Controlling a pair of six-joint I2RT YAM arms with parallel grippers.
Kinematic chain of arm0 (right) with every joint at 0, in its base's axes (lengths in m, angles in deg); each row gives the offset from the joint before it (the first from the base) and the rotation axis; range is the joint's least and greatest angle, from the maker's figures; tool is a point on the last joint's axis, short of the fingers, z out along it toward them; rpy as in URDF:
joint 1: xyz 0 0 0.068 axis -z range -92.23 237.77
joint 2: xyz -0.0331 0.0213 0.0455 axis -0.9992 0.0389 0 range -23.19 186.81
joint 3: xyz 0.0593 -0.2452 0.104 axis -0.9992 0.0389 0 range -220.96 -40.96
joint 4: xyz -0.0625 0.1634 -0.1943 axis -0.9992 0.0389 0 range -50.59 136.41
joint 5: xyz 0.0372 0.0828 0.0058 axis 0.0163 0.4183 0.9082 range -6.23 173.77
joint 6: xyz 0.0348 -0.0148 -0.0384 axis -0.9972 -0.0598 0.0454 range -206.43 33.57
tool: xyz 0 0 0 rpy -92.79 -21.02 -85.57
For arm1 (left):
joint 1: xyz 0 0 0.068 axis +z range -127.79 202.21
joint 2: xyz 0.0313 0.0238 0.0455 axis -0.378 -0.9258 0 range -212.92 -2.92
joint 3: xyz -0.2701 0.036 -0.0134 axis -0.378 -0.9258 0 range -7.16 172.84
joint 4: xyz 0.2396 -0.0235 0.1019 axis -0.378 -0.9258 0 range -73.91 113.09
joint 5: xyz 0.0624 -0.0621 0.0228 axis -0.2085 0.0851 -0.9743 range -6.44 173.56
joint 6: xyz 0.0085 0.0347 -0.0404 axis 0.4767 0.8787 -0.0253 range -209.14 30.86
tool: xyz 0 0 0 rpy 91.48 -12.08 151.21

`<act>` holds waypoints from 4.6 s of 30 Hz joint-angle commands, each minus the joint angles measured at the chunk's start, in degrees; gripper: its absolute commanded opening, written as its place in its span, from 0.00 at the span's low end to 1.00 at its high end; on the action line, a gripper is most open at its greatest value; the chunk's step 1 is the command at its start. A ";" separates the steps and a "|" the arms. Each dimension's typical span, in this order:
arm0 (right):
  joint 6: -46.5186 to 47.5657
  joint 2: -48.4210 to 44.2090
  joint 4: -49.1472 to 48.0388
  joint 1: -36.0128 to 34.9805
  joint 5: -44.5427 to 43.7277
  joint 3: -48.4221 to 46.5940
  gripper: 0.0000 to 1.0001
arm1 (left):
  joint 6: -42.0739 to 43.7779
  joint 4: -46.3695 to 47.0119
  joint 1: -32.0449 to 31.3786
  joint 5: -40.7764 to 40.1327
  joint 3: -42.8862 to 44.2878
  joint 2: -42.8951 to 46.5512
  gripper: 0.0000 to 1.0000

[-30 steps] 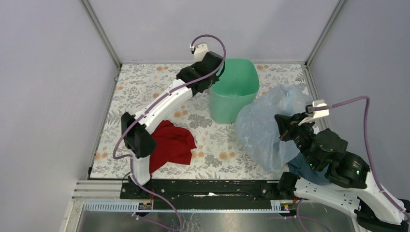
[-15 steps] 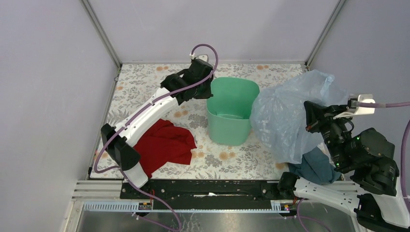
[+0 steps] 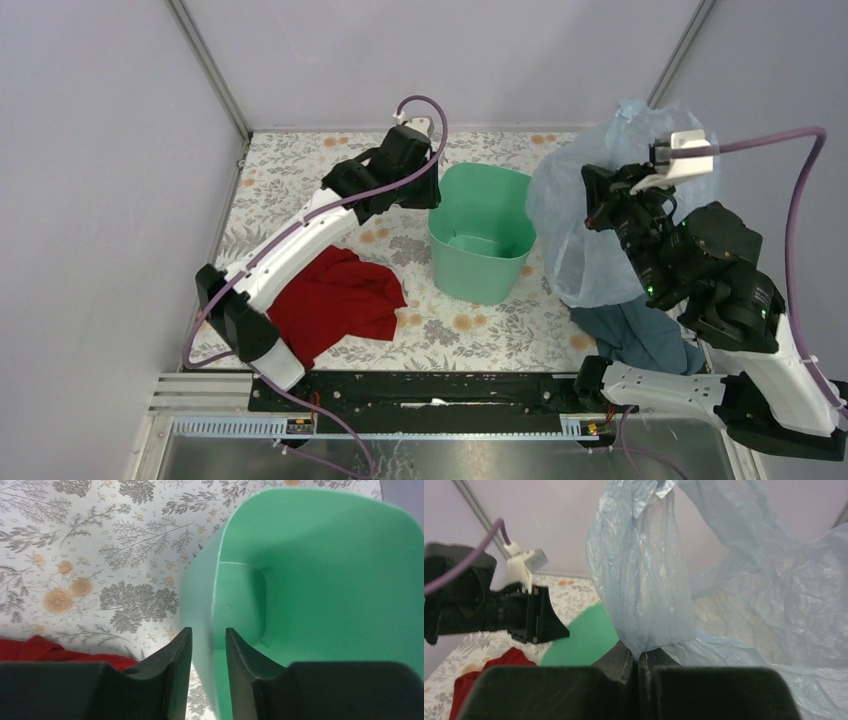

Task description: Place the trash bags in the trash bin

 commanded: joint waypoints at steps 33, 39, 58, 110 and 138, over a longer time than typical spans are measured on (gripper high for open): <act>-0.51 12.99 -30.74 8.12 10.20 10.59 0.00 | 5.61 11.48 1.29 -16.58 -16.91 36.22 0.99; -2.63 10.24 -28.12 10.03 14.63 11.76 0.00 | 6.10 8.30 1.36 -7.75 -10.42 24.38 0.99; 0.40 8.93 -33.65 11.00 20.05 17.44 0.00 | -5.93 27.92 -3.95 15.37 -10.35 2.36 0.53; 3.91 10.95 -23.00 11.45 50.87 16.18 0.00 | 9.28 39.04 4.04 42.71 -1.72 -8.77 0.70; -11.64 8.34 -20.32 11.45 13.37 18.51 0.00 | 1.45 26.06 12.61 23.29 -3.39 13.45 0.99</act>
